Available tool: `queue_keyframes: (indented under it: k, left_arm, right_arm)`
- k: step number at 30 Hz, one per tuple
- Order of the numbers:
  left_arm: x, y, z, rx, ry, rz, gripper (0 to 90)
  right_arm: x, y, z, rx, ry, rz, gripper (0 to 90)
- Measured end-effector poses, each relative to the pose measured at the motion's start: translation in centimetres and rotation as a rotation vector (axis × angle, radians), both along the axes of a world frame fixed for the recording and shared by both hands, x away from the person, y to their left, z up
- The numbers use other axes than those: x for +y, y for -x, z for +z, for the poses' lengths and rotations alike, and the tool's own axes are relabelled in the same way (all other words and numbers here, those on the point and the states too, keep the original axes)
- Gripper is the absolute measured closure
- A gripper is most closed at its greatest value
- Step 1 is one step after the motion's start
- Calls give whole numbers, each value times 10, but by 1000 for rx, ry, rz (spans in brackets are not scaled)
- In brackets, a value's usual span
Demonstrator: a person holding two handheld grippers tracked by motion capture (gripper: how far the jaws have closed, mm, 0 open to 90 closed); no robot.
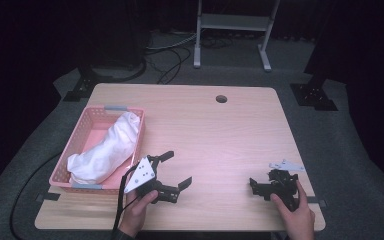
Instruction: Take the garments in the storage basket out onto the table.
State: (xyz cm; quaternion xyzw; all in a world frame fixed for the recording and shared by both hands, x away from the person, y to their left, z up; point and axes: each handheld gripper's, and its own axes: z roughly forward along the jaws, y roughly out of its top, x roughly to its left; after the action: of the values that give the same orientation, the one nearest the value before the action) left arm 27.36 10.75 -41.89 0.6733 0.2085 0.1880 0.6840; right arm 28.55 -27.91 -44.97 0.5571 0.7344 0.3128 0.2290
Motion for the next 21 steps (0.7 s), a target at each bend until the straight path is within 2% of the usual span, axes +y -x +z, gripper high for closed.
queue_keyframes:
  k: [13, 21]
  left_arm:
    - [1, -3, 5, 29, 13, -9, 28]
    - [2, -3, 11, 31, 12, -17, 28]
  right_arm:
    - [0, 0, 0, 0, 0, 0, 0]
    - [0, 0, 0, 0, 0, 0, 0]
